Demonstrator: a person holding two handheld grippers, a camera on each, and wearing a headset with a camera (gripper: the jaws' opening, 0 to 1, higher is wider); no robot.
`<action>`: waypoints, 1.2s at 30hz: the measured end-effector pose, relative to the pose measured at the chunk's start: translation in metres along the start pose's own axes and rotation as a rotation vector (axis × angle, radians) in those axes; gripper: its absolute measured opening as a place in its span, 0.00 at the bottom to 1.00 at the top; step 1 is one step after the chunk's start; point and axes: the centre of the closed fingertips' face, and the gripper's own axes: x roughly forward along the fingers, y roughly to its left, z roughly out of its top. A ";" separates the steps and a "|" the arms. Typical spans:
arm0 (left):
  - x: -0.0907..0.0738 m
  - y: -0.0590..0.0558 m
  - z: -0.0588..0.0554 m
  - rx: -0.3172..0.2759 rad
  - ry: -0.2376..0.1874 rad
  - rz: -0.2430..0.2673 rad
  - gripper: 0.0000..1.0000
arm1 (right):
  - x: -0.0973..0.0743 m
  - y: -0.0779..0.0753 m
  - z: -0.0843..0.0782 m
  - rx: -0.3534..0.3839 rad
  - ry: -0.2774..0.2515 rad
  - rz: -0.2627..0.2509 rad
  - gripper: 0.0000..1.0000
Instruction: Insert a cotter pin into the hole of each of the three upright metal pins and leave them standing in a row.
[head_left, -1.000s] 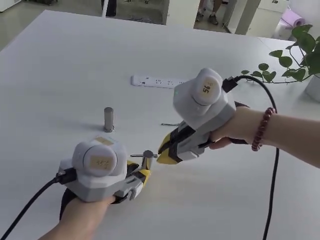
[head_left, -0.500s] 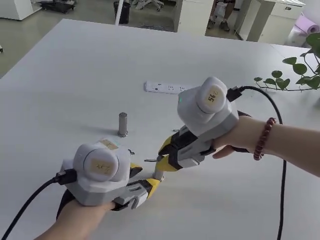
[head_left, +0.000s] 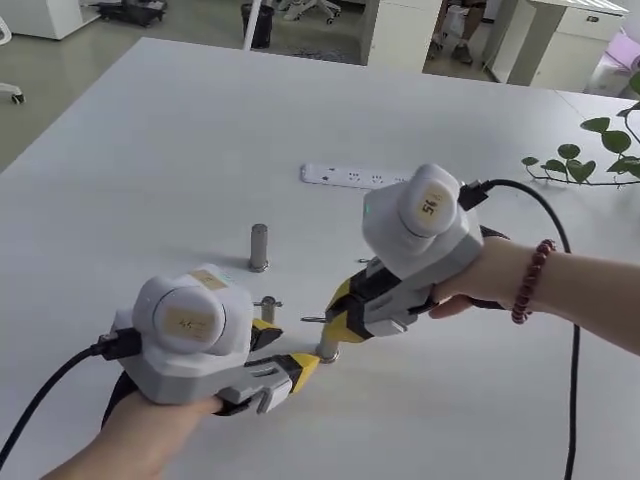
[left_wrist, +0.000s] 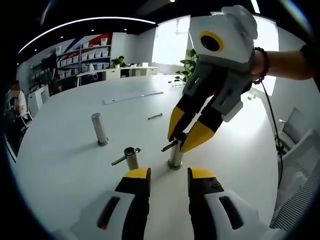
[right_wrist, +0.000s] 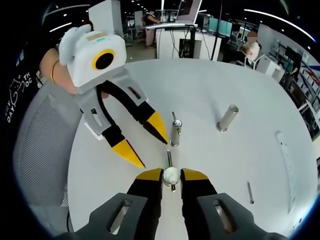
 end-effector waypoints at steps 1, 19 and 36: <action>-0.002 0.000 0.000 0.001 -0.002 0.000 0.28 | 0.000 0.000 0.000 -0.002 0.000 0.000 0.09; -0.031 0.005 0.002 0.012 -0.024 0.009 0.28 | -0.001 -0.005 0.000 -0.016 0.012 -0.008 0.08; -0.044 0.013 0.003 -0.016 -0.045 0.034 0.29 | 0.001 -0.015 0.000 -0.016 0.010 -0.018 0.08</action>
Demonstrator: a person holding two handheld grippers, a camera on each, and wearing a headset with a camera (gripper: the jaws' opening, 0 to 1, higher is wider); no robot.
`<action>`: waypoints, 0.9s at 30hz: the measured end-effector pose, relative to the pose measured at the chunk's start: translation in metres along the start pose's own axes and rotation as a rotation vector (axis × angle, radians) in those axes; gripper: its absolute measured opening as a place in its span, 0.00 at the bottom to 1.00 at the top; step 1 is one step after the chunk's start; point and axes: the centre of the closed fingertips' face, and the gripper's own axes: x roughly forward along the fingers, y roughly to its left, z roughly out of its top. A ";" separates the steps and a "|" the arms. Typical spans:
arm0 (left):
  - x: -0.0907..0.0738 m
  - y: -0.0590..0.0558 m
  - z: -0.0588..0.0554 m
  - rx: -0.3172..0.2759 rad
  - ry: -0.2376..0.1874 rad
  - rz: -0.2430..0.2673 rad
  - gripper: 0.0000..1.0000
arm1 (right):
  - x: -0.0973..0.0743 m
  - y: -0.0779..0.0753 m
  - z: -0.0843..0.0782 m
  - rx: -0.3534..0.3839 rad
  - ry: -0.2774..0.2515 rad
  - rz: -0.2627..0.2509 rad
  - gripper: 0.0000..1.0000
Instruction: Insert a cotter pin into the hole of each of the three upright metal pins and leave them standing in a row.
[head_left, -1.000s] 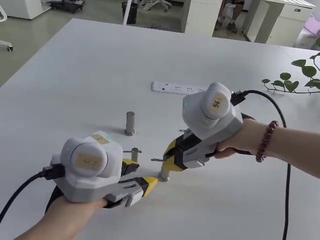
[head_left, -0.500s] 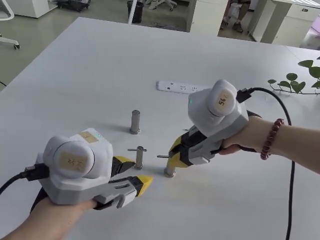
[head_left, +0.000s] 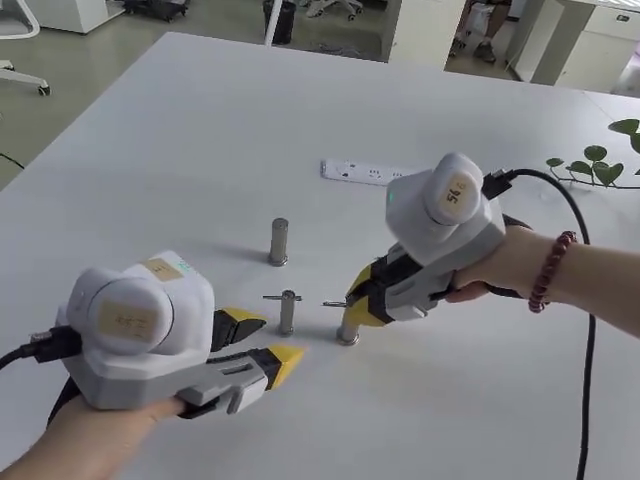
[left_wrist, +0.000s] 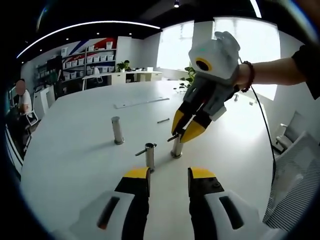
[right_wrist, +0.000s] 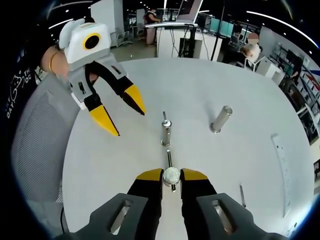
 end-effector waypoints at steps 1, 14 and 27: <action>0.000 0.001 0.000 -0.003 -0.001 0.001 0.29 | 0.000 0.000 0.000 0.002 -0.002 0.000 0.08; -0.004 0.000 0.001 -0.011 0.001 -0.005 0.29 | 0.000 -0.001 0.001 0.052 -0.021 0.009 0.09; -0.007 0.002 0.002 -0.020 0.000 0.003 0.29 | -0.001 0.003 0.009 0.123 -0.082 0.031 0.11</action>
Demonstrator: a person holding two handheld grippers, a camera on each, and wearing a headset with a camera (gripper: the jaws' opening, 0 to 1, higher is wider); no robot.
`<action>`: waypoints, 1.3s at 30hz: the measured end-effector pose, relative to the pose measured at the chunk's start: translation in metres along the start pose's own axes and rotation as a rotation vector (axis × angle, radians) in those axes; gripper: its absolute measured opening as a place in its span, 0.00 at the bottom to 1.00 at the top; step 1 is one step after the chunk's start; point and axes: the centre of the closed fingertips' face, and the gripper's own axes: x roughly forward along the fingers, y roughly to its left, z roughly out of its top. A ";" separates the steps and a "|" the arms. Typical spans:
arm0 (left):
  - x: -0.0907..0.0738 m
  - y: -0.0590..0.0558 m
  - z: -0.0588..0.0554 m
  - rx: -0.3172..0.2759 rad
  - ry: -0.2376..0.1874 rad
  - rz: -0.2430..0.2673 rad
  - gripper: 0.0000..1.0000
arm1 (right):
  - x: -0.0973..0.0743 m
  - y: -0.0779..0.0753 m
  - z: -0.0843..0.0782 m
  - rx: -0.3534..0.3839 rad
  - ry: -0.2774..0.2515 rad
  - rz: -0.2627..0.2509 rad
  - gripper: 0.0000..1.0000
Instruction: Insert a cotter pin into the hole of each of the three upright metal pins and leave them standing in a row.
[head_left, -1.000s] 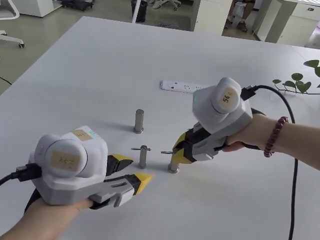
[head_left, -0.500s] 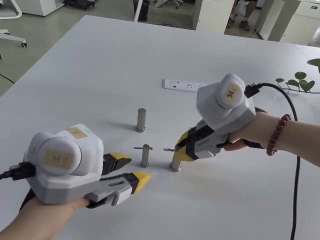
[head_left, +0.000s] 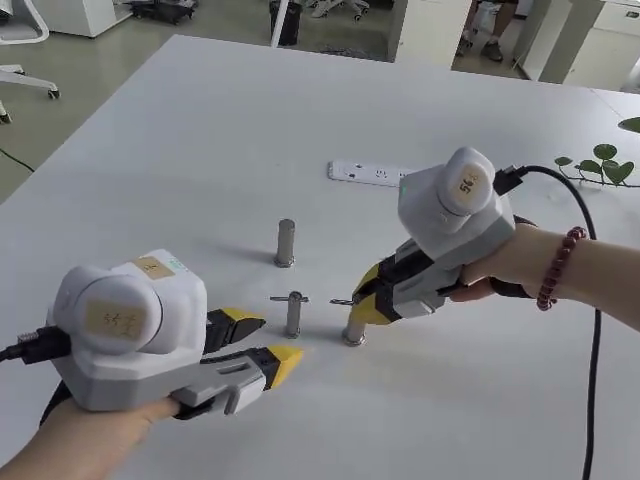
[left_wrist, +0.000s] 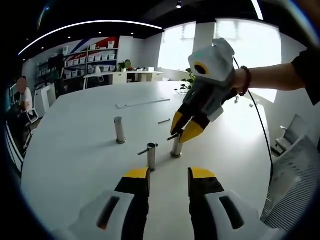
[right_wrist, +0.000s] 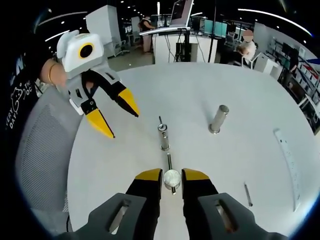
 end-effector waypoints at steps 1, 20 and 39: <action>-0.001 0.000 0.000 -0.001 -0.001 0.002 0.29 | -0.001 -0.001 0.002 0.030 -0.011 -0.003 0.12; -0.010 0.005 0.004 0.010 -0.018 0.017 0.36 | -0.007 -0.036 0.054 0.254 -0.241 -0.094 0.26; -0.025 0.006 0.009 -0.025 -0.067 0.016 0.46 | 0.029 -0.077 0.076 0.224 -0.277 -0.192 0.19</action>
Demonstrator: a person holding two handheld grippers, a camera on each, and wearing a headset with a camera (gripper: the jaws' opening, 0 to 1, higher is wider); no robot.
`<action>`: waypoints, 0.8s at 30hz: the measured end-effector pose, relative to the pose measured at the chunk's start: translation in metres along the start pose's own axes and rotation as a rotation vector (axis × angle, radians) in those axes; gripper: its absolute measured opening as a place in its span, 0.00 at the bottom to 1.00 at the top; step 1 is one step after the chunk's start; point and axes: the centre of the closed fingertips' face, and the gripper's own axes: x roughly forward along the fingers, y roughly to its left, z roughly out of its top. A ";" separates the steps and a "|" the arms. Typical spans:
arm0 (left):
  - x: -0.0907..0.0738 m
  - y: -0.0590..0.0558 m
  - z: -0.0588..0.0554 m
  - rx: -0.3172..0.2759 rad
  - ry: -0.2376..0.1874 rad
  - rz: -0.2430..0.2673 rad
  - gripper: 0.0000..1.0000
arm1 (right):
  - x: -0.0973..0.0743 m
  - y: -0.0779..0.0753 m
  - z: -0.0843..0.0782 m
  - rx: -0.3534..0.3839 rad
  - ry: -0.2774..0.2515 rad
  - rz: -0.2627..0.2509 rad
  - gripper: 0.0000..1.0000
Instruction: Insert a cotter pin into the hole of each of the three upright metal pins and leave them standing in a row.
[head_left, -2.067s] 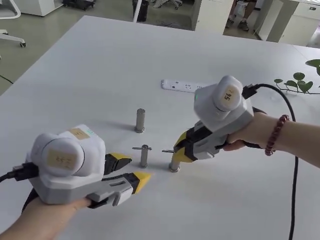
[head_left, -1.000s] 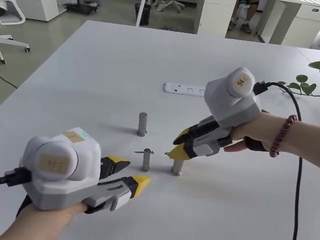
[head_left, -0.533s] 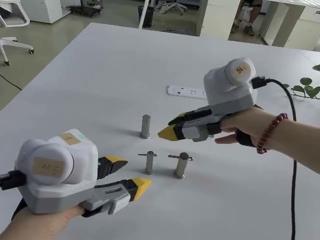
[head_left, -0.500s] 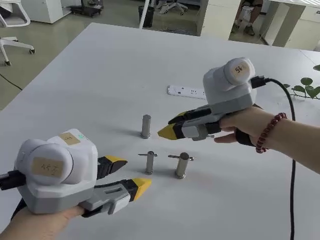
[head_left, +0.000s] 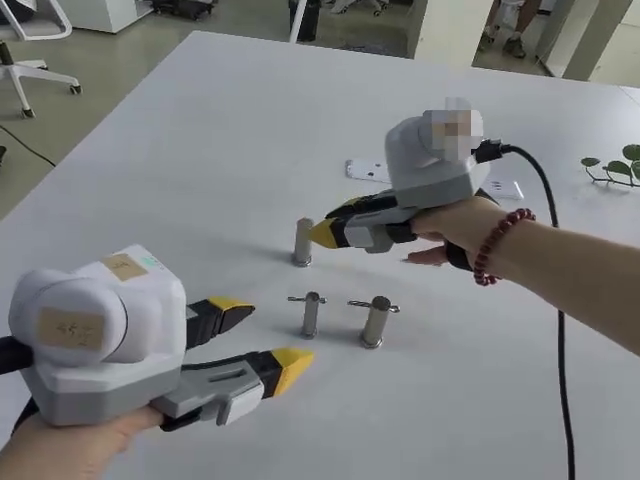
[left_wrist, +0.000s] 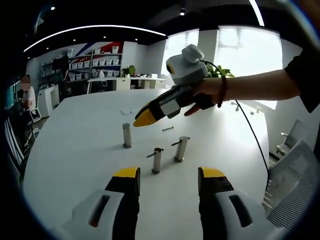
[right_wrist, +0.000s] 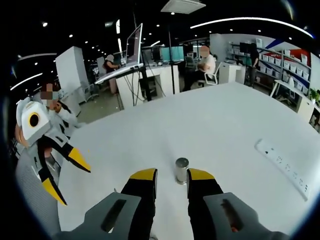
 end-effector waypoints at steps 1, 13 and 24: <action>0.000 0.000 0.000 0.000 0.001 0.001 0.46 | 0.001 0.001 -0.001 0.001 -0.001 -0.002 0.20; -0.002 -0.003 -0.009 -0.009 0.019 -0.007 0.50 | 0.032 -0.021 -0.002 -0.023 0.017 -0.030 0.23; -0.003 -0.003 -0.009 -0.006 0.019 0.004 0.51 | 0.042 -0.023 -0.006 -0.032 0.028 -0.043 0.13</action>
